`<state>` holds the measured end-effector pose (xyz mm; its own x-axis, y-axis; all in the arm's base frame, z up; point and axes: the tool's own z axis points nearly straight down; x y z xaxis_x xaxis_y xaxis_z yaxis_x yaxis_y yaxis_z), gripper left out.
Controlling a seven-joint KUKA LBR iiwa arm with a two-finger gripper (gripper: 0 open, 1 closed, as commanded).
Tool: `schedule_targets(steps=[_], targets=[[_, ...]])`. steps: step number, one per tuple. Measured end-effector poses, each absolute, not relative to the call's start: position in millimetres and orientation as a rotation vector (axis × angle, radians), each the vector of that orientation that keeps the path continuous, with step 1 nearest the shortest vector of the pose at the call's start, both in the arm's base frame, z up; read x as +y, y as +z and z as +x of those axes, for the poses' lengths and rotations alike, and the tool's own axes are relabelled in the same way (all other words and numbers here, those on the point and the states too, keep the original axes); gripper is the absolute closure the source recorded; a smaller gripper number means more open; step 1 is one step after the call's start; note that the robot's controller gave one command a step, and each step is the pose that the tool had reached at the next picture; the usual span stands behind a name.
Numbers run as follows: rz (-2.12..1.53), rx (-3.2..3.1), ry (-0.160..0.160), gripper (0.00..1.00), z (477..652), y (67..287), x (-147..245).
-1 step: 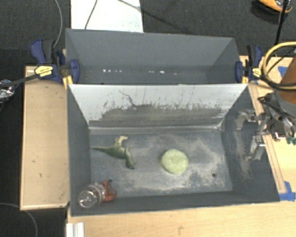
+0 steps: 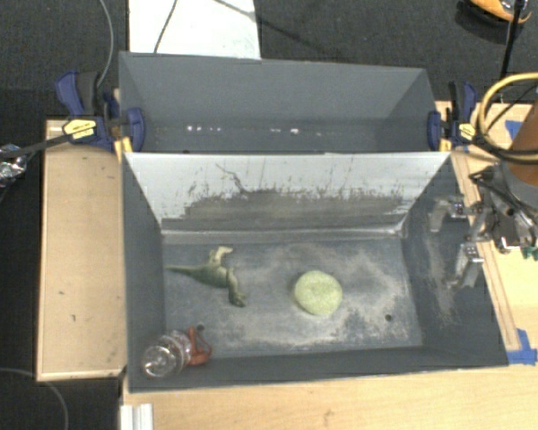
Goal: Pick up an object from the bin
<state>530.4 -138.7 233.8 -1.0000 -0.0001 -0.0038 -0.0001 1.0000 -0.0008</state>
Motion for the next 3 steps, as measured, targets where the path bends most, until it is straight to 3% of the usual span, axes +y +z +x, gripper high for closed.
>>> schedule_targets(steps=[2, 3], targets=[[0.087, 3.132, -0.001, 0.00, 506.5, 124.1, -132.4], [-0.003, 3.137, -0.001, 0.00, 512.9, 94.4, -132.6]])
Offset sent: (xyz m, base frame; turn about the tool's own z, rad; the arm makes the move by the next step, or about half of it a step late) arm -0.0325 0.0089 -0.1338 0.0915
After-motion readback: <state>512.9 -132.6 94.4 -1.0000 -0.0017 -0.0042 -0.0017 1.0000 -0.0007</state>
